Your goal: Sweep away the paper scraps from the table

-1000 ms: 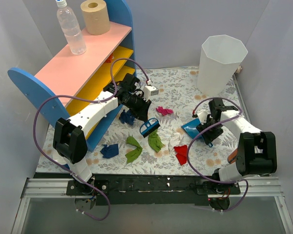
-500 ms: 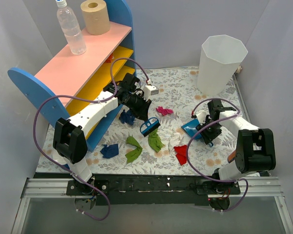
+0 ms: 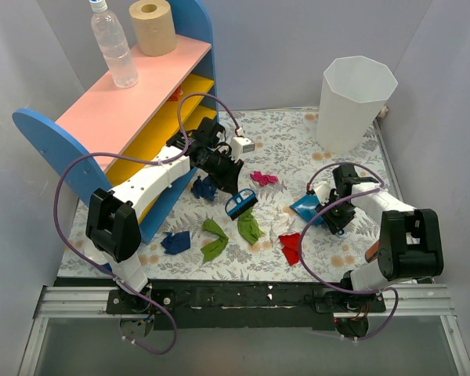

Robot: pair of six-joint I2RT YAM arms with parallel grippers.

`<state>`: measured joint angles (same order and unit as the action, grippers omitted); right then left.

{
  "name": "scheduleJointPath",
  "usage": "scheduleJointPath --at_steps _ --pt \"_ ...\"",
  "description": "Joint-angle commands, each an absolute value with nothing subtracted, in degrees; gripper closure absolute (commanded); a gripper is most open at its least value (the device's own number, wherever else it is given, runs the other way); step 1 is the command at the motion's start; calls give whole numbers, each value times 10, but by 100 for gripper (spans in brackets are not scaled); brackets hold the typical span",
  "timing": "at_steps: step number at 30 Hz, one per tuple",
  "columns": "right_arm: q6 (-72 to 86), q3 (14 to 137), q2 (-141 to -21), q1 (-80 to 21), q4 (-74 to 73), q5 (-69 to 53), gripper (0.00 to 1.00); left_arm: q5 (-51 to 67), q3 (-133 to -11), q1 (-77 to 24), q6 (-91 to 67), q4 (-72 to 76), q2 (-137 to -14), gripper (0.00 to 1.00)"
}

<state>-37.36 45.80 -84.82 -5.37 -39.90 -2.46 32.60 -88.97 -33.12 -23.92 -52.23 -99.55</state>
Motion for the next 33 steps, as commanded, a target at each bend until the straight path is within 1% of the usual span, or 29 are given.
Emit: scheduleJointPath --at_steps 1,2,3,4,6,7,8,11,13,15,16,19,26,30,31,33 --pt "-381 446 -833 -52 -390 -22 64 343 -899 -333 -239 -515 -985 100" --pt "-383 445 -832 -52 -389 -22 65 344 -897 -332 -240 -514 -985 100" --pt "-385 444 -831 -52 -389 -22 71 344 -897 -333 -240 -515 -984 100" --pt "-388 448 -829 -53 -395 -22 83 344 -898 -333 -240 -515 -984 100" --pt "-395 458 -824 -53 -413 -18 95 344 -901 -335 -240 -515 -983 100" --pt "-401 467 -818 -52 -424 -16 99 344 -901 -335 -240 -515 -984 100" --pt "-406 470 -814 -51 -430 -8 99 343 -900 -336 -236 -514 -984 100" --pt "-425 472 -793 -50 -447 -2 99 265 -884 -349 -229 -498 -990 100" --pt "-428 471 -776 -48 -459 15 99 250 -887 -350 -229 -493 -997 100" --pt "-425 480 -762 -47 -482 7 99 270 -893 -349 -243 -488 -1004 100" --pt "-419 487 -748 -46 -492 4 99 312 -903 -349 -246 -488 -1007 100" --pt "-410 512 -733 -47 -525 -29 99 379 -924 -356 -264 -485 -1027 100" --pt "-411 491 -760 -46 -513 -23 99 386 -969 -376 -273 -487 -1069 100" --pt "-417 469 -779 -46 -493 -18 99 389 -954 -378 -273 -489 -1062 100" --pt "-417 464 -784 -47 -480 -24 94 388 -949 -381 -273 -489 -1057 100" --pt "-411 465 -787 -45 -475 -39 82 388 -935 -386 -273 -490 -1050 100"
